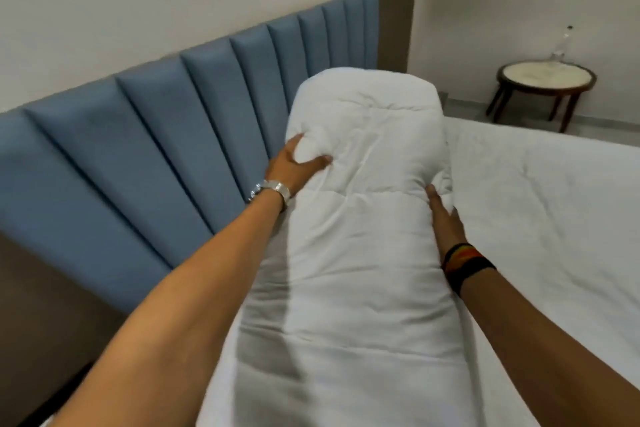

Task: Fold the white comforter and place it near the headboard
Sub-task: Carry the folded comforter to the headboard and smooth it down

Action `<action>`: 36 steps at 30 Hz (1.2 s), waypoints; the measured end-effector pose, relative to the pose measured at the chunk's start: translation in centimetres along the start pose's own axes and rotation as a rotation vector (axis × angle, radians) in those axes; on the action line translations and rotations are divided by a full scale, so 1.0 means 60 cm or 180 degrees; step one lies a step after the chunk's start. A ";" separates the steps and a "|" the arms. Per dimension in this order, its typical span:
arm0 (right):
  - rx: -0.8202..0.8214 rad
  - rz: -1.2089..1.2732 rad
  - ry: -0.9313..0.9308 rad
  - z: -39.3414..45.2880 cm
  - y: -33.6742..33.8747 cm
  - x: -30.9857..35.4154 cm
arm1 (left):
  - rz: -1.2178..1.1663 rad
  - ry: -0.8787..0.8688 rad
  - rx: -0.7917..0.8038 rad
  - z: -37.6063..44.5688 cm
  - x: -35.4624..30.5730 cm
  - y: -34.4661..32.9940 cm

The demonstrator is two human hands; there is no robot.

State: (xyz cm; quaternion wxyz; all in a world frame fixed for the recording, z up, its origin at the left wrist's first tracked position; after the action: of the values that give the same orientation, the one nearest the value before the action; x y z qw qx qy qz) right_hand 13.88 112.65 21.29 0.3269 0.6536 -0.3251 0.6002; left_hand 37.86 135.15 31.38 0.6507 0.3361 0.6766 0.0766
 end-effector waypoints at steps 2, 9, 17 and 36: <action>-0.0103 0.0031 -0.0106 0.029 -0.064 -0.011 | 0.0103 0.0004 0.0067 0.077 0.014 0.023; -0.0523 0.0377 -0.0656 0.118 -0.289 -0.085 | 0.0258 -0.0158 0.0515 0.365 0.068 0.073; -0.0433 -0.0871 -0.1774 0.164 -0.526 -0.358 | 0.1869 -0.0371 0.1431 0.556 0.401 0.001; 0.0216 -0.3842 -0.0143 0.081 -0.293 -0.322 | 0.2402 -0.1548 0.1281 0.251 0.429 -0.226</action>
State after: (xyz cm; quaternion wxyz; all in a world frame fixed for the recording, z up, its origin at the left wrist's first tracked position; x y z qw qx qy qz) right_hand 29.71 119.40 1.07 0.5817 0.7452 0.1156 0.3048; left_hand 48.95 134.07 0.61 0.6389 0.6849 0.3375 0.0942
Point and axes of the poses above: each hand's wrist, its own z-axis towards the middle knuckle, its own y-axis out of the back of the hand, x = y × z, the point moved 8 cm from there along z, towards the middle knuckle, and after that the axes turned 11 degrees about y, right-handed, at the moved point
